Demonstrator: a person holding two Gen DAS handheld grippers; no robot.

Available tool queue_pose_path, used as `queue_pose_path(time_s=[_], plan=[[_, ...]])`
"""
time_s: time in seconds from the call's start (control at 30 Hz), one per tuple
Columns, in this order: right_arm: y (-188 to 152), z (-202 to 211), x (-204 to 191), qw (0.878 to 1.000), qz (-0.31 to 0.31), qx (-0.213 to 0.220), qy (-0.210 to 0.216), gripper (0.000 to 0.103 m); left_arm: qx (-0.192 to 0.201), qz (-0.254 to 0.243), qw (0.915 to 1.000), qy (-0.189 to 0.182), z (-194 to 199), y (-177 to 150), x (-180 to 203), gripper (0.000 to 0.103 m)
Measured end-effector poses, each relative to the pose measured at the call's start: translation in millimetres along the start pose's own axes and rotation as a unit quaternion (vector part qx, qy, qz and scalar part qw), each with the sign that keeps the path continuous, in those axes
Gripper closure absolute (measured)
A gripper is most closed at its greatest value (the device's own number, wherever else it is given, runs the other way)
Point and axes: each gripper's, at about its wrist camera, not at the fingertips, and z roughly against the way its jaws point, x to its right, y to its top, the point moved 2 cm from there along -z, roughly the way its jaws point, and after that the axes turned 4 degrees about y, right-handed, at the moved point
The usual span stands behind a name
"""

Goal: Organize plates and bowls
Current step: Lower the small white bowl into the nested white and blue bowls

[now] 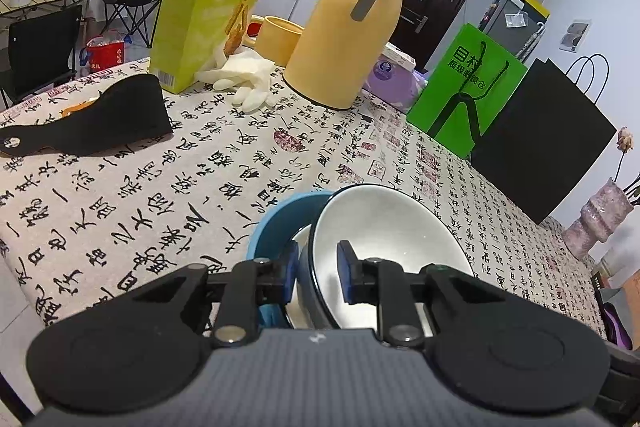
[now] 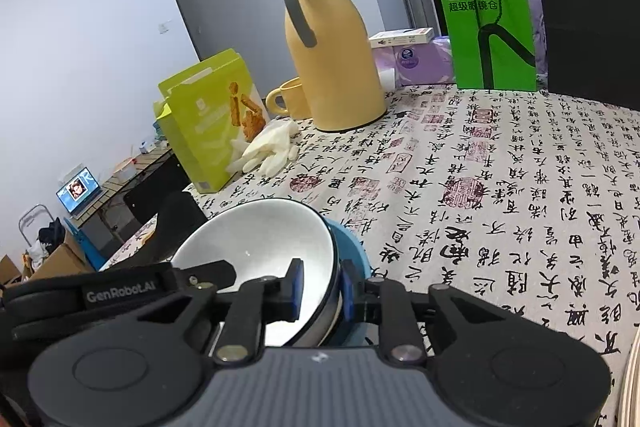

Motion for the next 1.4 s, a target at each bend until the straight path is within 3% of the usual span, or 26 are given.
queue_pose_path(time_s=[0.37, 0.43, 0.57, 0.87, 1.03, 1.4], plan=[[3, 0, 0, 1.0, 0.004, 0.001, -0.005, 0.088, -0.016, -0.005, 0.9999, -0.001, 0, 5, -3, 0.084], [4, 0, 0, 1.0, 0.009, 0.006, -0.006, 0.095, -0.013, -0.023, 0.9996, 0.008, 0, 5, -1, 0.084], [5, -1, 3, 1.0, 0.011, 0.008, -0.004, 0.097, -0.016, -0.062, 0.9978, 0.016, -1, 5, 7, 0.084], [4, -3, 7, 1.0, 0.006, 0.005, 0.003, 0.098, -0.031, -0.053, 0.9981, 0.004, -2, 10, 2, 0.084], [2, -4, 6, 1.0, 0.003, 0.01, 0.002, 0.097, 0.017, -0.046, 0.9986, 0.019, 15, 14, -2, 0.083], [3, -4, 11, 1.0, -0.012, 0.009, 0.016, 0.094, 0.014, -0.037, 0.9989, 0.024, 8, 15, -7, 0.083]])
